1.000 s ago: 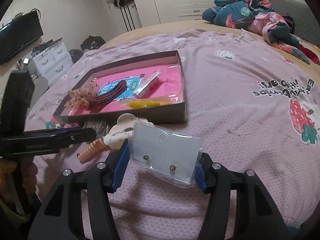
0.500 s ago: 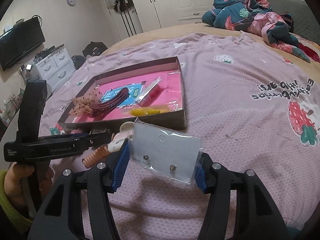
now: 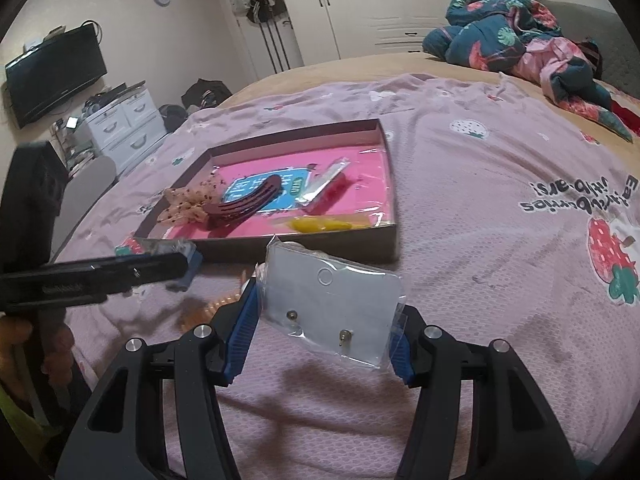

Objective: Organize jewelry
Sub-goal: 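Carry the earring card with the right gripper while the left carries the pin case over the box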

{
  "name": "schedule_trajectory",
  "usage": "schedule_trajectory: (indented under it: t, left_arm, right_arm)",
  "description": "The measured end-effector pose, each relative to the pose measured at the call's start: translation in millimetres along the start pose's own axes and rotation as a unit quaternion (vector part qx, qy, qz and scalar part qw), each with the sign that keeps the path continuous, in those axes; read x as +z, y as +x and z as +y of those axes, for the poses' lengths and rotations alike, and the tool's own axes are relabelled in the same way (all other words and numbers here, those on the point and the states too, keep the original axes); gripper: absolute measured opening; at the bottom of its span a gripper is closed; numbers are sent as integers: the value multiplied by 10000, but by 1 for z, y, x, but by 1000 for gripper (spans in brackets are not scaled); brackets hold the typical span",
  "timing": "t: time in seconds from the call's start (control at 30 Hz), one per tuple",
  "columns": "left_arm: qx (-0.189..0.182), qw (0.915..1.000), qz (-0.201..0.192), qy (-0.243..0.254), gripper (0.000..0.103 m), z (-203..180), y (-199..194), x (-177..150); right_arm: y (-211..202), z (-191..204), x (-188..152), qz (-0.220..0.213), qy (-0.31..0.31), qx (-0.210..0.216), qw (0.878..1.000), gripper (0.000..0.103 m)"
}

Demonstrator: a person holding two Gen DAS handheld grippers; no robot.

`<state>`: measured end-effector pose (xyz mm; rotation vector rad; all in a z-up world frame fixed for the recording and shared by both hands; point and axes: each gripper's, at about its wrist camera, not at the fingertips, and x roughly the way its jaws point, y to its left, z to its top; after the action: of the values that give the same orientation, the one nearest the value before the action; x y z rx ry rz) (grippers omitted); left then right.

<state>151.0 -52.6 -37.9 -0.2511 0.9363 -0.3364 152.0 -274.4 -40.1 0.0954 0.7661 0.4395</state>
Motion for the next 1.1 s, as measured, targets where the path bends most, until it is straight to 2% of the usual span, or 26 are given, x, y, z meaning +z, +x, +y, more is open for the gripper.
schedule_trajectory:
  t: [0.6, 1.1]
  left_arm:
    - [385, 9961, -778, -157, 42, 27, -71, 11]
    - [523, 9933, -993, -273, 42, 43, -91, 31]
  right_arm:
    - [-19, 37, 21, -182, -446, 287, 9984, 55]
    - [-21, 52, 55, -285, -639, 301, 9971, 55]
